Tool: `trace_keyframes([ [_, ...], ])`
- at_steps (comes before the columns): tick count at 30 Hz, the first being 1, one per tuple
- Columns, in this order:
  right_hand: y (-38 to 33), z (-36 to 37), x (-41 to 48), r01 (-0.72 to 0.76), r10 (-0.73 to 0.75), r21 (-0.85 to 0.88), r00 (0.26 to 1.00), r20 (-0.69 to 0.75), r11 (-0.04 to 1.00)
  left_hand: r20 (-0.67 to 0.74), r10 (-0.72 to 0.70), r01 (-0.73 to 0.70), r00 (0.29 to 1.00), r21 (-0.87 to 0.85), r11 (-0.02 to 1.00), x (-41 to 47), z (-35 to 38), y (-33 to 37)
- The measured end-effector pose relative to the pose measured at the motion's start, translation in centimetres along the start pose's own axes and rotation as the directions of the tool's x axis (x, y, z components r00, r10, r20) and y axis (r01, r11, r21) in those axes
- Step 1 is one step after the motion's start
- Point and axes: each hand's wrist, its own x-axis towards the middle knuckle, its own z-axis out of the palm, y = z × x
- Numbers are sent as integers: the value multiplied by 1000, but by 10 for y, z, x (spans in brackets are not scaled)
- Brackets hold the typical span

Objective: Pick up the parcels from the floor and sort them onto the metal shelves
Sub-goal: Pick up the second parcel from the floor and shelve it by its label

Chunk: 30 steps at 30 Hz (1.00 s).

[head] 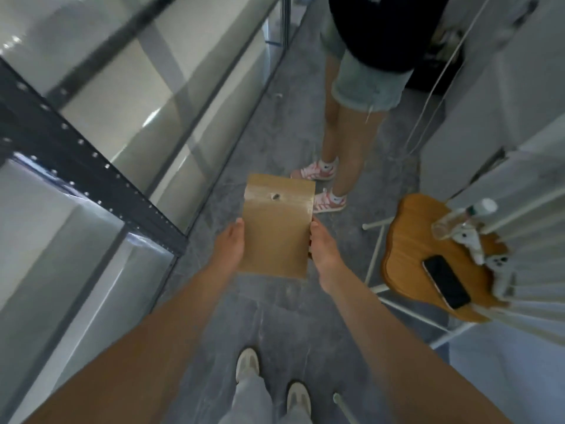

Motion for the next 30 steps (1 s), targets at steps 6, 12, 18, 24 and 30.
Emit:
trace_keyframes([
  [6,-85,0,-73,117,-117,0,991,70,993,-78,205,-211,976,-65,975,-82,-60,55],
  [12,-157,8,-142,301,-312,89,932,185,950,-205,390,-423,898,-155,893,-143,-111,97],
  [18,-209,27,-194,445,-449,85,845,289,891,-349,452,-527,821,-159,835,-189,-153,123],
  [24,-232,57,-242,469,-497,168,797,343,867,-498,467,-600,730,-141,788,-236,-203,127],
  [30,-258,97,-288,477,-484,139,746,458,868,-585,448,-652,676,-191,734,-285,-257,124],
])
